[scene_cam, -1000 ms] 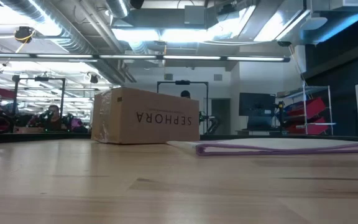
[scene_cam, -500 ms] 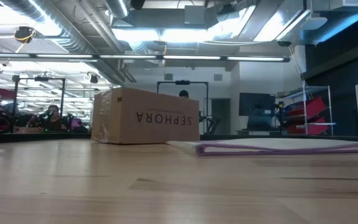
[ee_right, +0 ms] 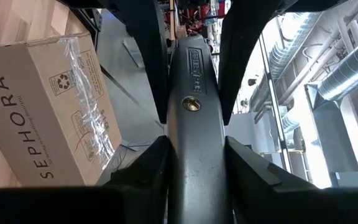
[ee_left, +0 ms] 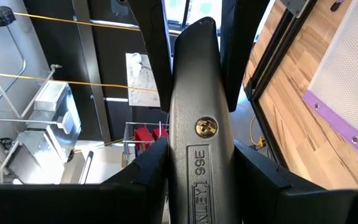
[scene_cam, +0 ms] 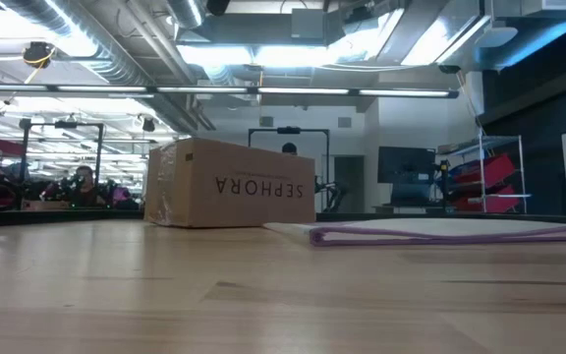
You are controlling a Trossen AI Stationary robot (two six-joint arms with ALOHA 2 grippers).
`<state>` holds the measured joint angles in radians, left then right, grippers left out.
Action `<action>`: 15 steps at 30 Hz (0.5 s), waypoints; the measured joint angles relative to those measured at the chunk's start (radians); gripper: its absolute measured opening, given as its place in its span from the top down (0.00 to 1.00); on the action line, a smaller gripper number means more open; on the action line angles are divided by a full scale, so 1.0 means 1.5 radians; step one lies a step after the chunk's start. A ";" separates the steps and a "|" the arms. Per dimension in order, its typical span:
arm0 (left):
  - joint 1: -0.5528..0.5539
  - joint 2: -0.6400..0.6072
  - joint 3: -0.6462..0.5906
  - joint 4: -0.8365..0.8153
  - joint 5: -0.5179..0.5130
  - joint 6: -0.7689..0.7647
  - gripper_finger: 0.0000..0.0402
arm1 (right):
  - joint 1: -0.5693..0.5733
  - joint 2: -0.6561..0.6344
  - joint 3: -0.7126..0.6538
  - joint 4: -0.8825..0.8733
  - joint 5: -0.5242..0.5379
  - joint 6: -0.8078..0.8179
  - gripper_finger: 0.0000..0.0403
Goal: Unpack boxes
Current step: Open the cutter
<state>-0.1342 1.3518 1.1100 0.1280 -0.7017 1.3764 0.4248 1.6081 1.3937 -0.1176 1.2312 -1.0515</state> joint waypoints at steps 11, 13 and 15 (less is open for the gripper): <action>0.004 -0.001 0.000 0.008 0.000 0.002 0.69 | 0.000 0.000 0.015 -0.021 -0.001 -0.002 0.74; 0.004 -0.001 0.000 0.008 0.000 0.002 0.69 | 0.000 0.000 0.016 -0.022 -0.001 -0.002 0.74; 0.004 -0.001 0.000 0.008 0.000 0.002 0.69 | 0.000 0.000 0.016 -0.024 -0.001 -0.001 0.74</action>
<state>-0.1281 1.3499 1.1107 0.1394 -0.7013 1.3796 0.4248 1.6081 1.4174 -0.1543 1.2304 -1.0531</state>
